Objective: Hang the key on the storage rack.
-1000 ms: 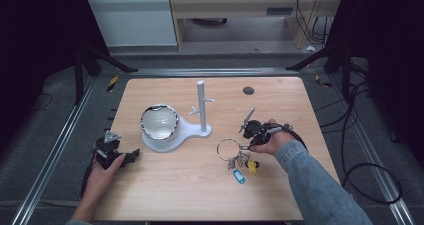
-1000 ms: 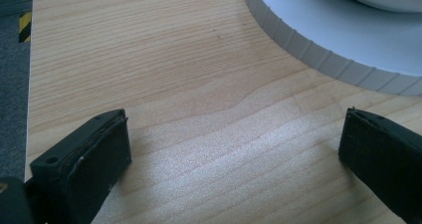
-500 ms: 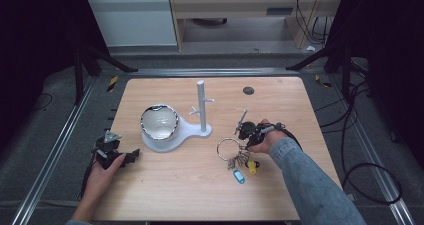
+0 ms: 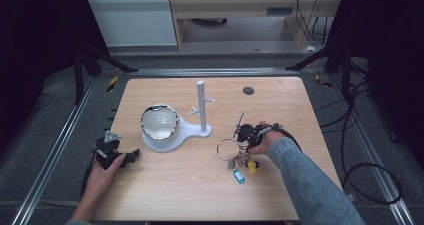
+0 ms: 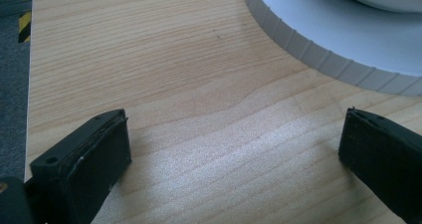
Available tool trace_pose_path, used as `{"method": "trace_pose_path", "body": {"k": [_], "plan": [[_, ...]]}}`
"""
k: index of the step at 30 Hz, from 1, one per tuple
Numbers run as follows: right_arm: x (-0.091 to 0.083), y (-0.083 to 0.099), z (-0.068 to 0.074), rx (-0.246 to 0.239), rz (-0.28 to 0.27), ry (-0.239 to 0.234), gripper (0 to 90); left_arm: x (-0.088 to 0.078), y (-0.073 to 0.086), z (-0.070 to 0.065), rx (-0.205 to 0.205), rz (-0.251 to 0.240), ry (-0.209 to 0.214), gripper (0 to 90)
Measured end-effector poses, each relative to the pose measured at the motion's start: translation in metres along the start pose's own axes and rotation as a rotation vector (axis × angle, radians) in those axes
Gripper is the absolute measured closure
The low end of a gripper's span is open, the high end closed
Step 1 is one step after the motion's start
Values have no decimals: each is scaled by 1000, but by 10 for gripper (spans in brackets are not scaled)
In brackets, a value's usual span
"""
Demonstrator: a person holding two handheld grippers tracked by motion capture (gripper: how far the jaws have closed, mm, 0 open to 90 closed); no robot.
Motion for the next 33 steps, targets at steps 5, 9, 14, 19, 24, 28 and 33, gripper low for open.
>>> {"method": "trace_pose_path", "body": {"k": [5, 9, 14, 19, 24, 28, 33], "plan": [[-3, 0, -3, 2, -28, 19, 804, 0, 0, 0, -1, -1, 0, 0], [1, 1, -6, 2, -11, 31, 764, 0, 0, 0, -1, -1, 0, 0], [5, 2, -6, 4, 5, 18, 808, 0, 0, 0, -1, -2, 1, 0], [5, -1, -4, -3, -3, 8, 808, 0, 0, 0, -1, -2, 1, 0], [8, -6, -3, -3, 1, 0, 808, 0, 0, 0, 0, -2, 1, 0], [11, -10, -2, -7, 5, -14, 816, 0, 0, 0, 0, -2, 1, 0], [11, -14, -3, -7, 17, -19, 863, 0, 0, 0, 0, -1, 1, 0]]}}
Point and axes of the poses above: each handheld gripper's, and its own axes: x roughly forward along the jaws, y roughly out of its underside, z roughly to its left, the point moved 1 cm from there along x, roughly forward along the jaws, and after that the axes turned 7 degrees about x, right-handed, at the moved point
